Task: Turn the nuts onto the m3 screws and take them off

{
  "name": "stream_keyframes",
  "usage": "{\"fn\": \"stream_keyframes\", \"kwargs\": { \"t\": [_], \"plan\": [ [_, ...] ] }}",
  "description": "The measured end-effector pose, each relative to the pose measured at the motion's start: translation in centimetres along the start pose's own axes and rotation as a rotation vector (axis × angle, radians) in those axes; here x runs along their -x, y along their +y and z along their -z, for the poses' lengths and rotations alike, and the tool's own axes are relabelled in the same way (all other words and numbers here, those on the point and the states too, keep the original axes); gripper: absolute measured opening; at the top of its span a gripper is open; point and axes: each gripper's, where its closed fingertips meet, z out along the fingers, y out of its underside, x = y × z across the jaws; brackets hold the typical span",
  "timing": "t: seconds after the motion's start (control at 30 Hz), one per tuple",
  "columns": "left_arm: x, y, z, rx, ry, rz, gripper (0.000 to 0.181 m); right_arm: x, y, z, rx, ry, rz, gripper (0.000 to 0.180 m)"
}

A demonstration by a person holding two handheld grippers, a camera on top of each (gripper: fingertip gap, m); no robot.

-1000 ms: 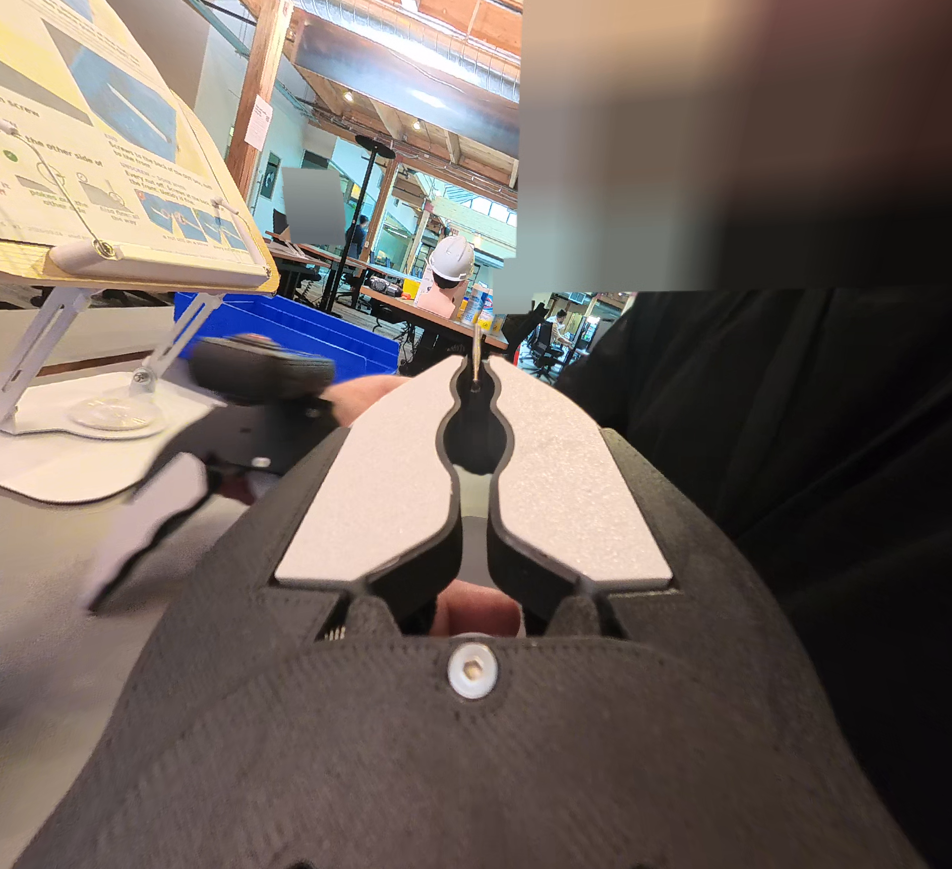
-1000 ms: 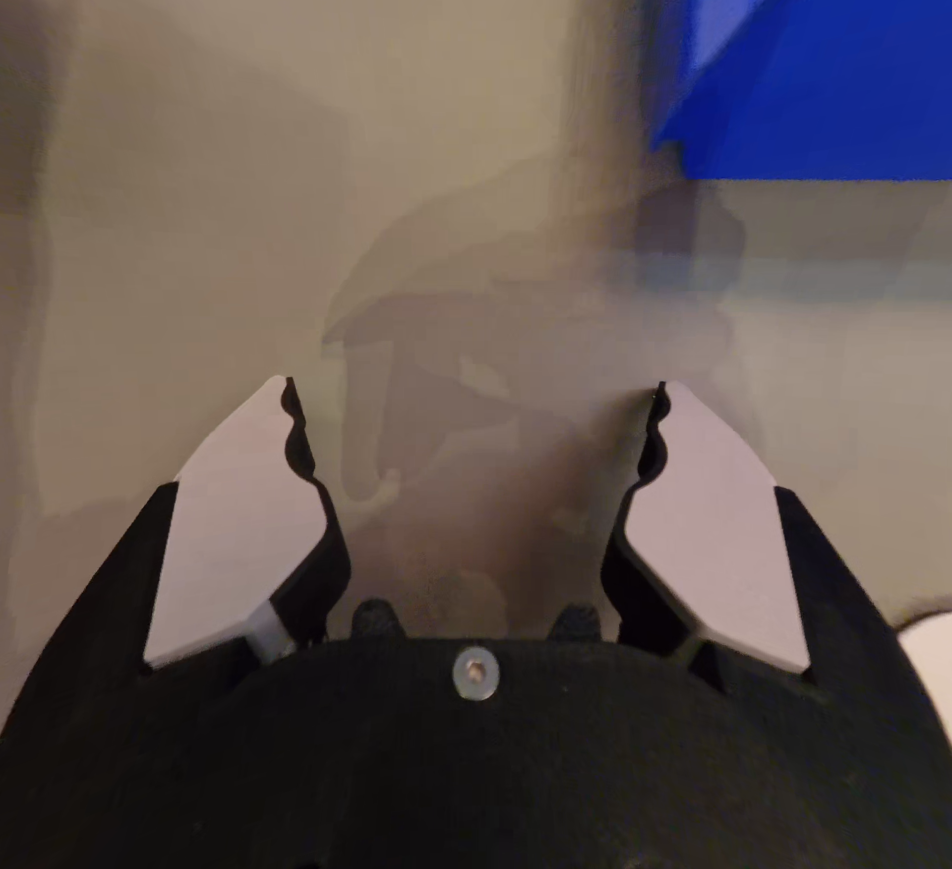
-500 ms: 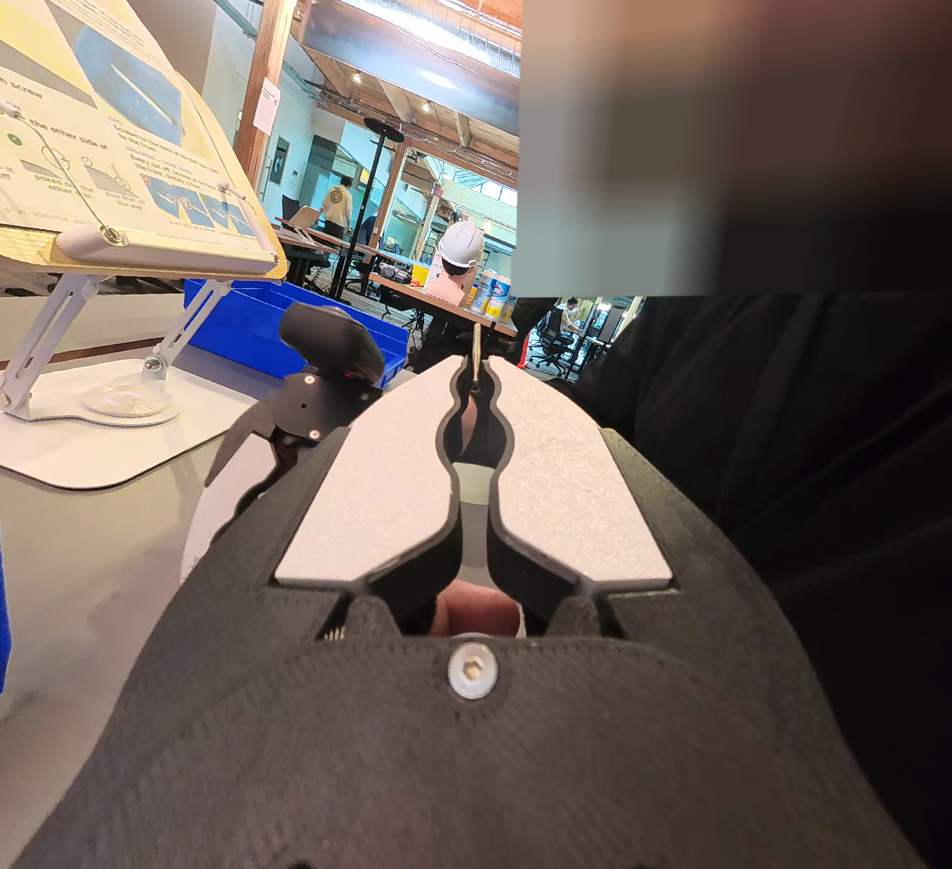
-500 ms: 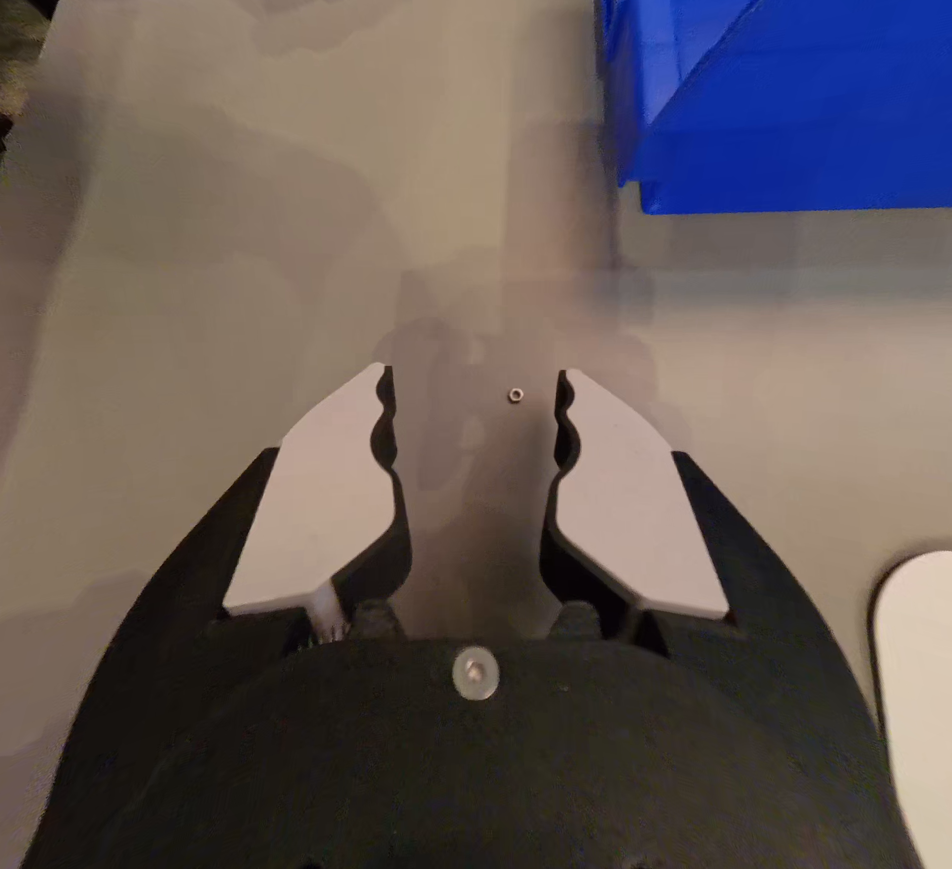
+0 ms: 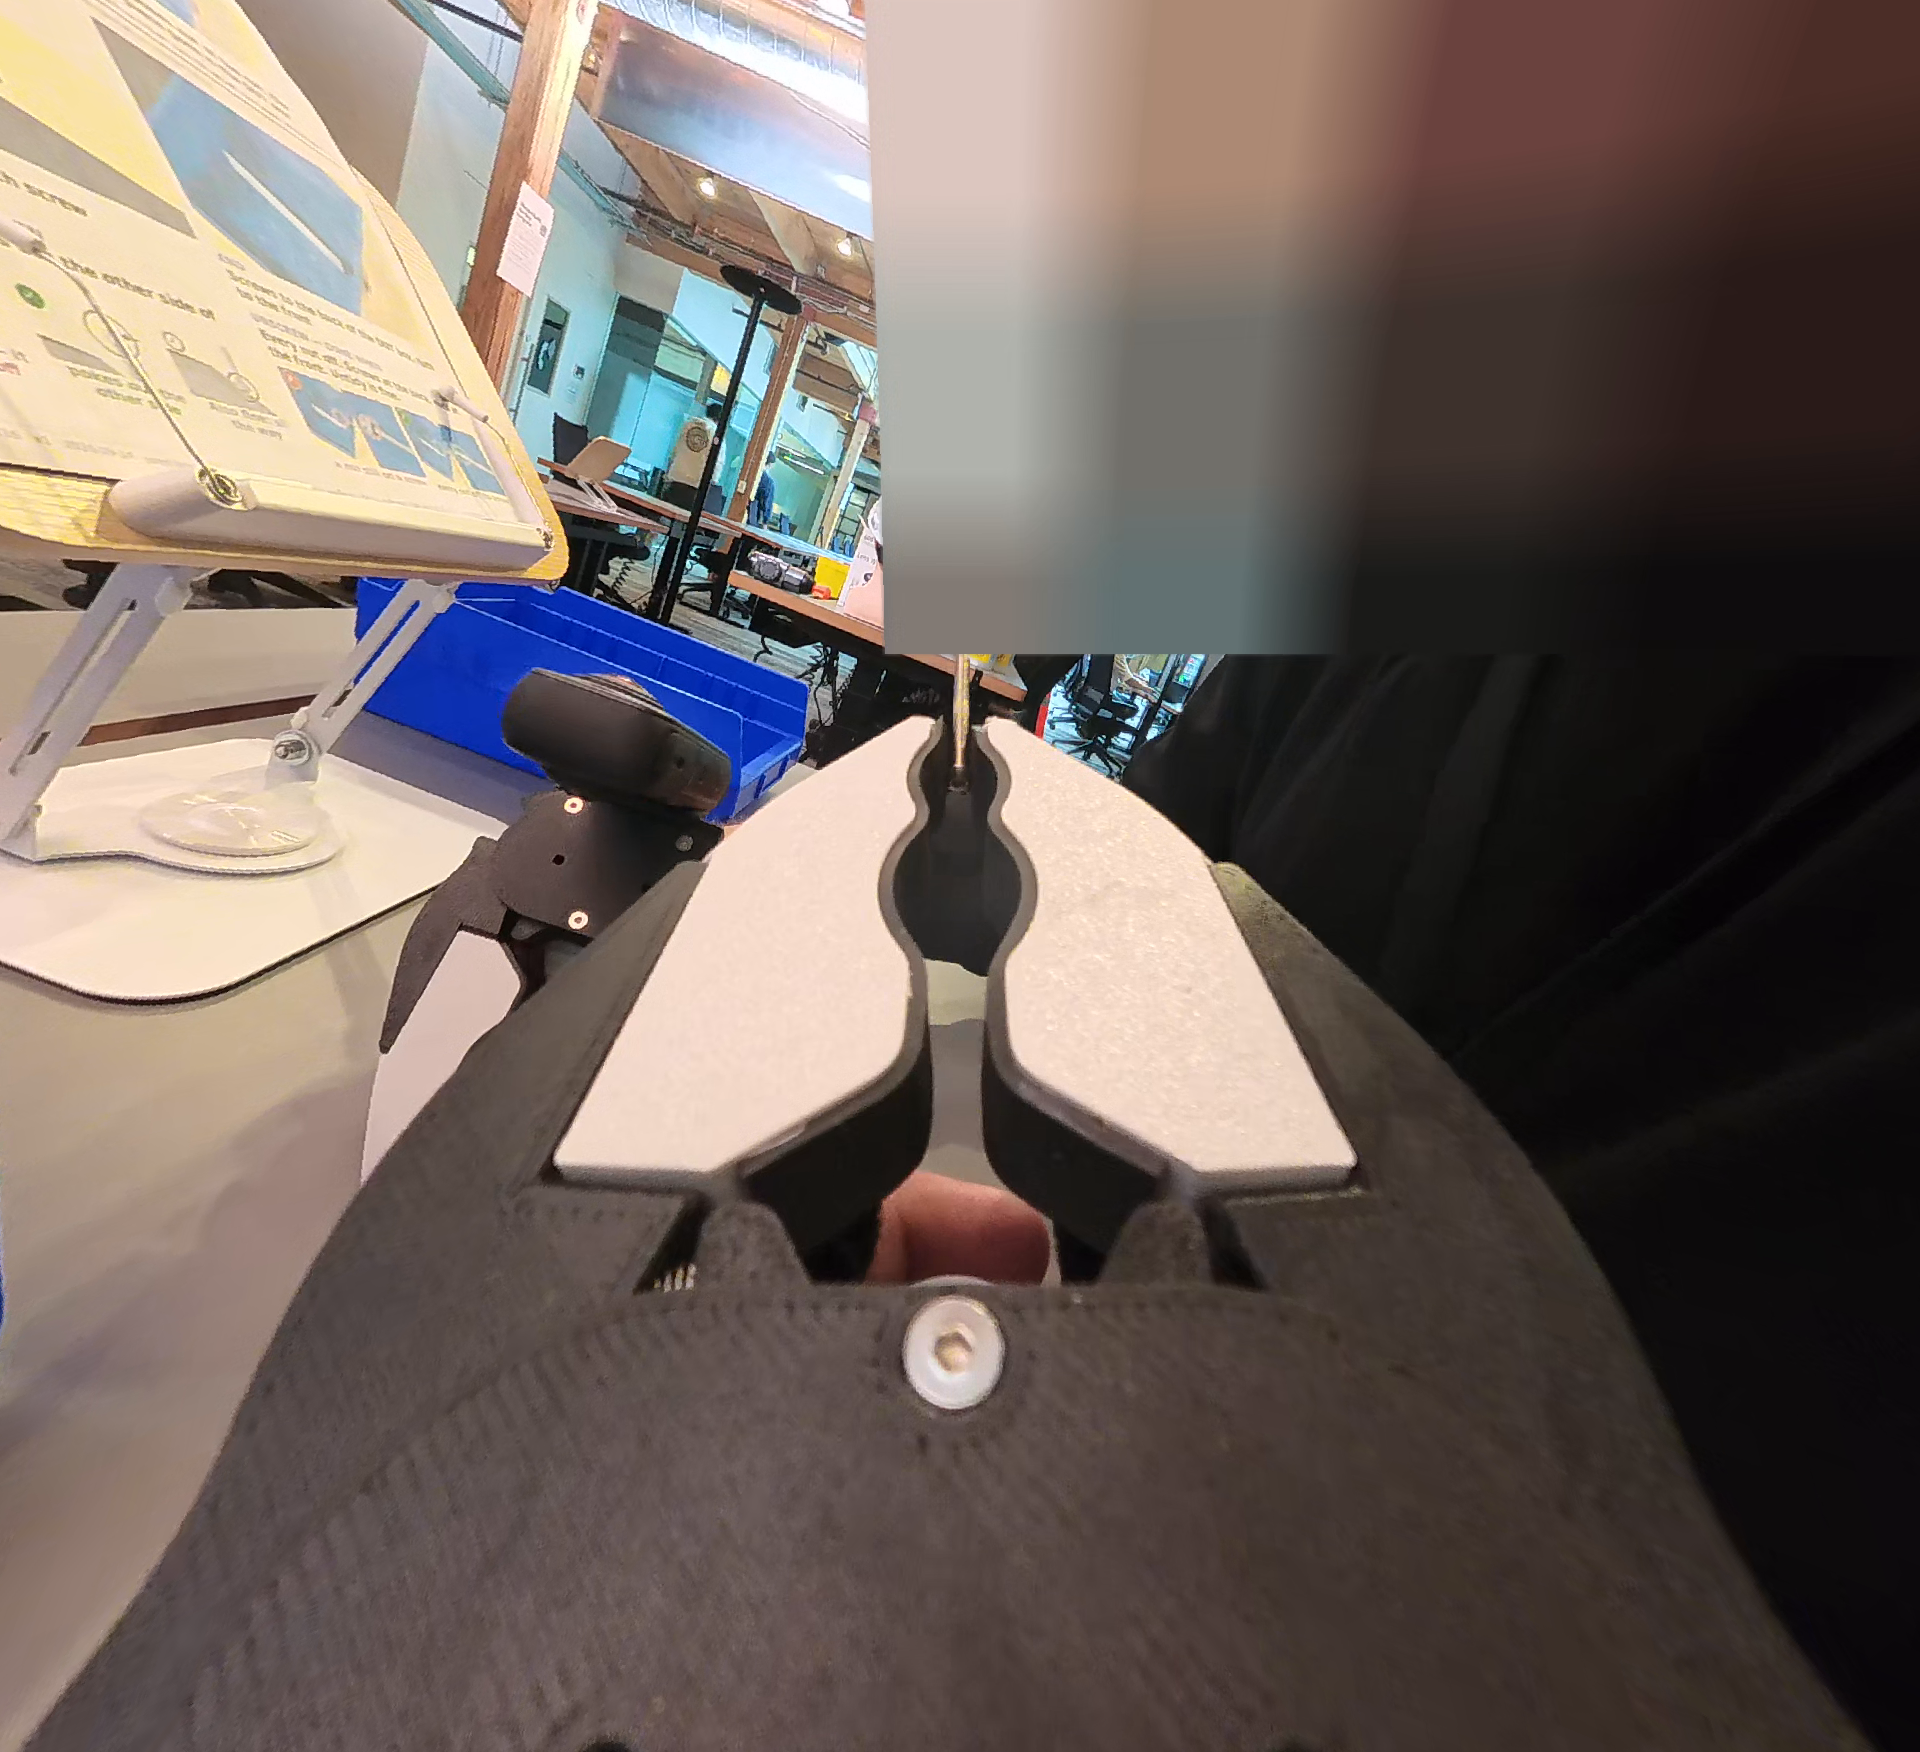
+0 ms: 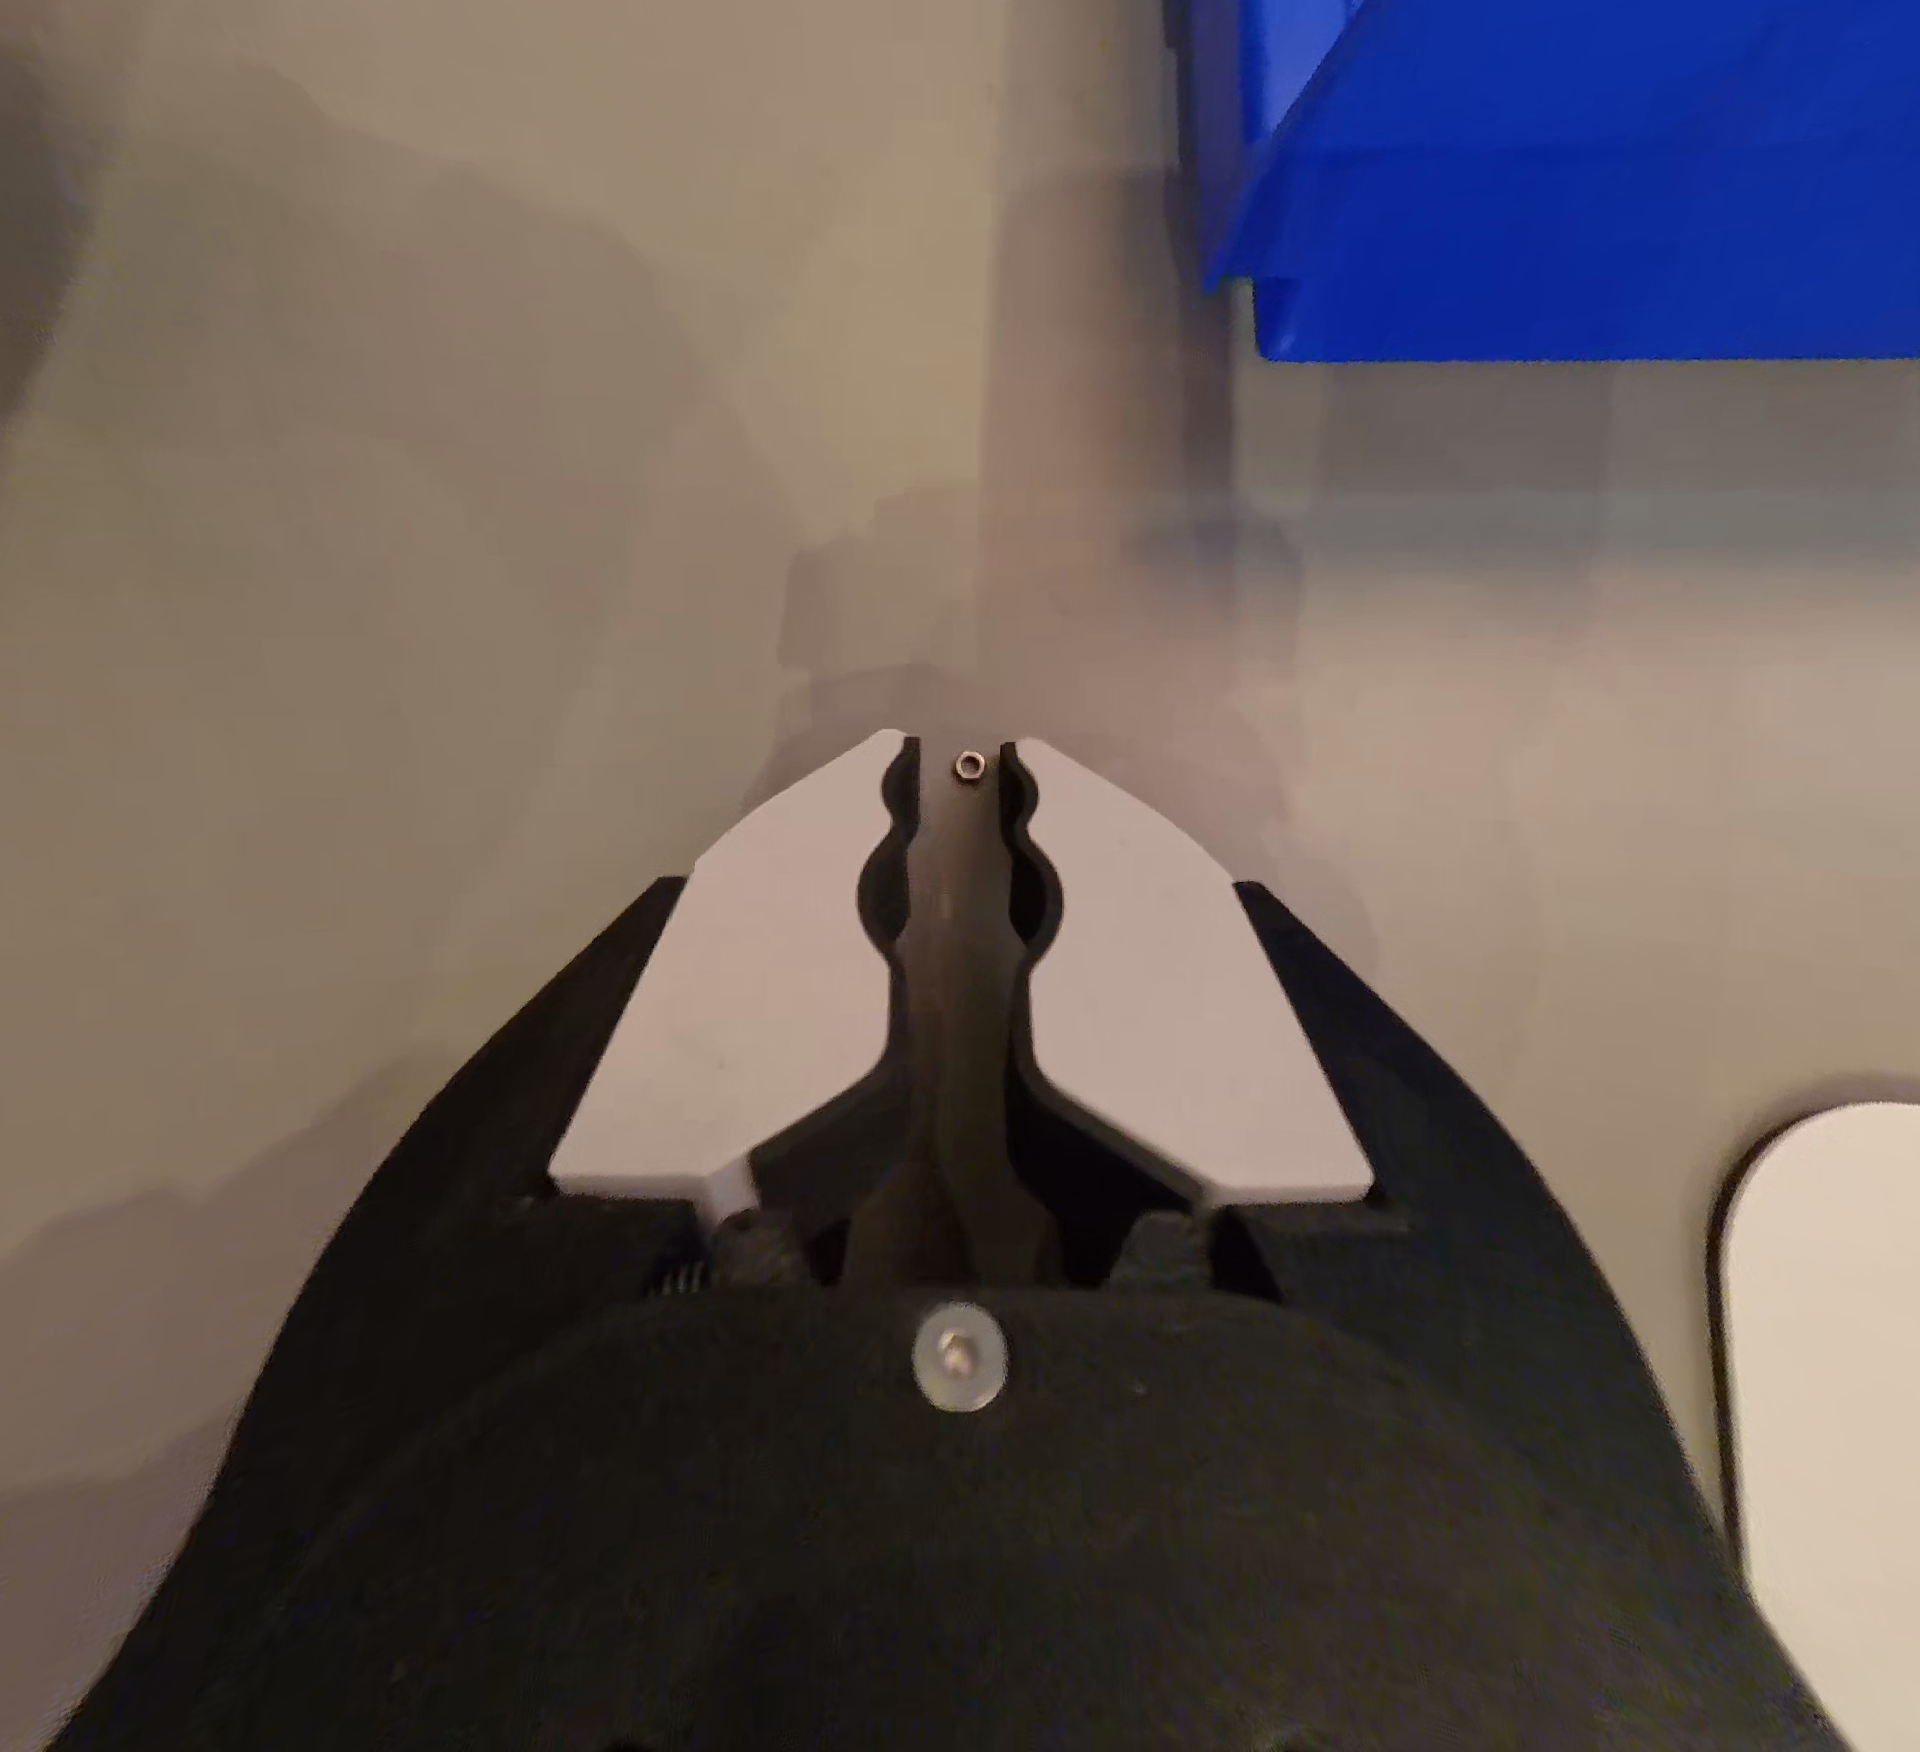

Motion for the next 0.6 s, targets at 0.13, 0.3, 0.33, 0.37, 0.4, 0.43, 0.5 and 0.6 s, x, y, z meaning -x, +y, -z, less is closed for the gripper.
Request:
{"fn": "stream_keyframes", "kwargs": {
  "t": [0.13,0.3,0.33,0.37,0.4,0.43,0.5,0.6],
  "plan": [
    [0.08,-0.14,0.18,-0.010,0.001,0.006,0.003,-0.20,0.06,0.02,-0.004,0.012,0.023,0.007],
    [0.20,-0.19,0.26,-0.015,0.001,0.010,0.003,-0.15,0.10,0.03,-0.002,0.018,0.056,0.006],
    [0.24,-0.17,0.28,-0.015,0.001,0.012,0.003,-0.12,0.11,0.04,-0.001,0.017,0.065,0.006],
    [0.28,-0.16,0.29,-0.016,0.000,0.014,0.003,-0.09,0.12,0.04,0.000,0.015,0.074,0.006],
    [0.31,-0.14,0.31,-0.017,0.000,0.014,0.003,-0.08,0.11,0.04,0.001,0.012,0.079,0.006],
    [0.34,-0.12,0.32,-0.016,-0.001,0.014,0.003,-0.09,0.11,0.04,0.004,0.010,0.084,0.005],
    [0.39,-0.07,0.37,-0.014,-0.003,0.014,0.003,-0.05,0.12,0.05,0.009,0.010,0.101,0.005],
    [0.55,0.00,0.44,-0.012,-0.007,0.016,0.003,0.05,0.15,0.08,0.014,0.000,0.114,0.005]
  ]
}}
